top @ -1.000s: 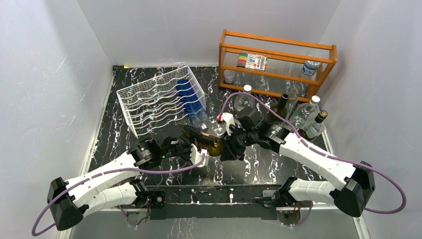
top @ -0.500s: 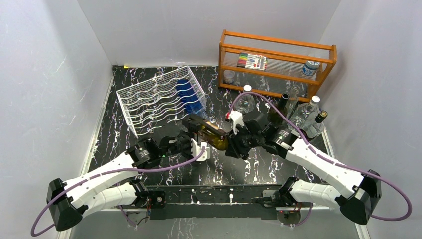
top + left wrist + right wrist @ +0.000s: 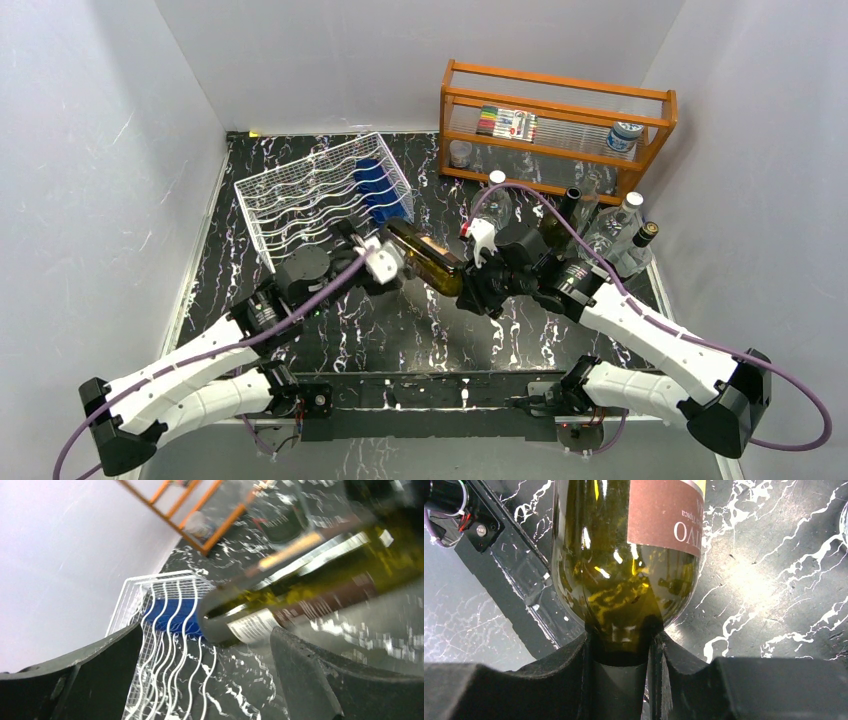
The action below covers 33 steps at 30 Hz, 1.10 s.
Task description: Put the wine bottle on the wine rack
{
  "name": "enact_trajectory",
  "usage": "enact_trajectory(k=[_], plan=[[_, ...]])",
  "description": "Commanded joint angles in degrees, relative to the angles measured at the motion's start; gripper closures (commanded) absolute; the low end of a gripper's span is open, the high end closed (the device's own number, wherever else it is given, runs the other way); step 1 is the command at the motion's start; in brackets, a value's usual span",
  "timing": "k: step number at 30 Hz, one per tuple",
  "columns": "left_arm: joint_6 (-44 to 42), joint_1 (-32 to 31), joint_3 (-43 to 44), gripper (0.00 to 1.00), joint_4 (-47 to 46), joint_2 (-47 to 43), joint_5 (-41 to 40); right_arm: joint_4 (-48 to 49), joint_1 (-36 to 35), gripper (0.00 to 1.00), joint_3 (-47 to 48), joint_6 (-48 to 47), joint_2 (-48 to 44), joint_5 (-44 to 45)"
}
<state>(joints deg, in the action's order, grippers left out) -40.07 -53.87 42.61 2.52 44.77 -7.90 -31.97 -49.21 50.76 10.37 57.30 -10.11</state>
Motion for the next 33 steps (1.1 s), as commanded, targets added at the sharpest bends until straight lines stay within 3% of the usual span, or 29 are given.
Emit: enact_trajectory(k=[1, 9, 11, 14, 19, 21, 33], plan=[[24.9, 0.1, 6.4, 0.02, -5.3, 1.5, -20.6, 10.8, -0.3, 1.00, 0.8, 1.6, -1.6, -2.0], [39.0, 0.1, 11.2, 0.02, 0.7, -0.8, -29.2, 18.3, -1.0, 1.00, -1.6, 7.6, 0.8, -3.4], [45.1, 0.1, 16.7, 0.02, 8.4, -1.3, -28.7, 22.4, -2.7, 1.00, -1.9, 11.5, 4.0, -3.0], [50.9, 0.1, 20.1, 0.02, 18.6, -2.8, -36.1, 26.6, -9.4, 1.00, 1.2, 15.6, 14.3, 5.5], [52.0, 0.1, 20.2, 0.02, 25.0, -7.6, -34.8, 31.3, -11.2, 1.00, 10.2, 19.0, 30.0, 8.9], [52.2, 0.1, 20.6, 0.02, 26.6, -8.4, -34.4, 36.2, -11.2, 1.00, 10.7, 21.1, 31.9, 10.0], [49.7, 0.1, 20.1, 0.02, 27.4, -7.2, -34.8, 38.1, -11.2, 1.00, 17.0, 23.7, 39.0, 11.0]])
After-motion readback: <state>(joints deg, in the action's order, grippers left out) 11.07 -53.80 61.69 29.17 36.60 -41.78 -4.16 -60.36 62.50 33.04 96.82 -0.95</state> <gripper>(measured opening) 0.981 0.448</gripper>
